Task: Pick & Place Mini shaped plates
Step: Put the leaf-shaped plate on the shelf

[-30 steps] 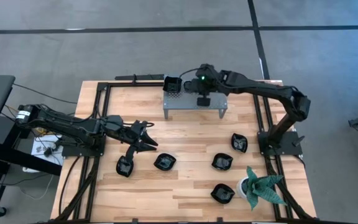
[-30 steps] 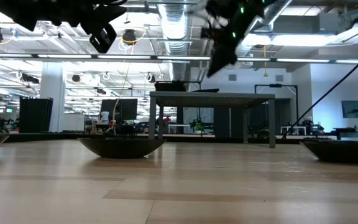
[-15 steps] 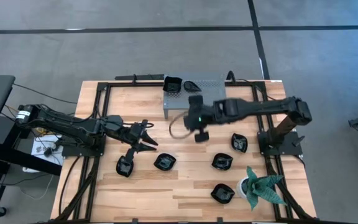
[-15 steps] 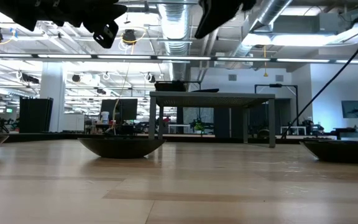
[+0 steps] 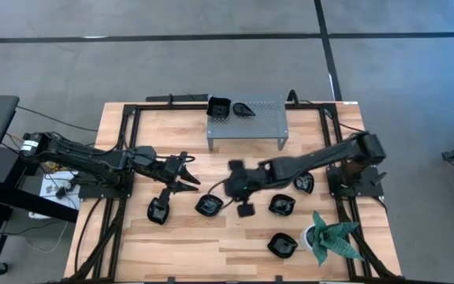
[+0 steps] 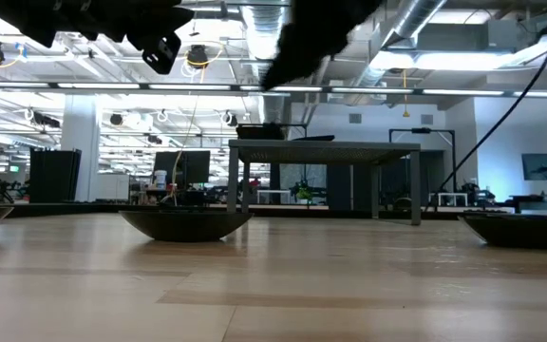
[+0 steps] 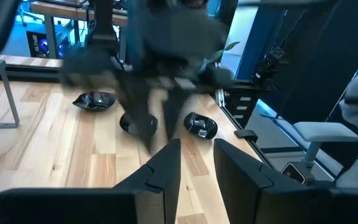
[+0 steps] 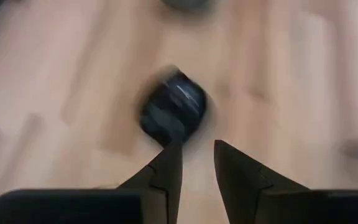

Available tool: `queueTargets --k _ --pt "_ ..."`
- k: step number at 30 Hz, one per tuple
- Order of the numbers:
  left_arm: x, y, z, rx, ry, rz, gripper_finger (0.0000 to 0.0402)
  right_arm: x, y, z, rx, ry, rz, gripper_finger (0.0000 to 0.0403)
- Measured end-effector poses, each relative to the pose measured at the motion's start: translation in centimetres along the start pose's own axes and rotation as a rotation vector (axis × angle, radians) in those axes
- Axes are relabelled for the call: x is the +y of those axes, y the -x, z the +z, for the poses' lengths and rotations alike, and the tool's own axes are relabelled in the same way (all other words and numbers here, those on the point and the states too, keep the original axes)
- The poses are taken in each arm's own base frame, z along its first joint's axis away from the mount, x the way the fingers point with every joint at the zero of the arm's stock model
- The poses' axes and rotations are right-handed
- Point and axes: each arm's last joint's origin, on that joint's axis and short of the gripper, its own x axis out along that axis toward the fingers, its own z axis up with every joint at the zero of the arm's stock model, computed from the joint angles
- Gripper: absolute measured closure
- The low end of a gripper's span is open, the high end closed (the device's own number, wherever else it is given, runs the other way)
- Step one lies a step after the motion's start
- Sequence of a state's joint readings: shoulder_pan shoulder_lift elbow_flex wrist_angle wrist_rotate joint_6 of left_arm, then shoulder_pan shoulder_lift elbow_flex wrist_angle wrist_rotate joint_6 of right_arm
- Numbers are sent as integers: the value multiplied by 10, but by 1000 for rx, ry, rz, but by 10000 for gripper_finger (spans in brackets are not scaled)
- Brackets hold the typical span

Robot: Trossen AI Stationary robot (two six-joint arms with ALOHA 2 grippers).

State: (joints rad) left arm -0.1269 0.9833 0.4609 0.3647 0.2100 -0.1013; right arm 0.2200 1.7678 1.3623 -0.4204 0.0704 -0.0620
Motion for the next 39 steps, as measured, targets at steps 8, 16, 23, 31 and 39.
queueTargets --k 8,16,23,31,39 --pt "0 0 -5 36 8 3 304 26 -77 -14 41 74 105 315" --pt "1 -1 -6 52 15 5 304 36 -117 -22 94 165 75 315" --pt "1 -1 -7 57 20 5 304 34 -121 -26 124 205 68 315" --pt "1 -1 -7 54 20 5 304 19 -122 -29 153 207 52 339" --pt "1 -1 -7 54 20 5 304 13 -110 -24 154 184 69 391"
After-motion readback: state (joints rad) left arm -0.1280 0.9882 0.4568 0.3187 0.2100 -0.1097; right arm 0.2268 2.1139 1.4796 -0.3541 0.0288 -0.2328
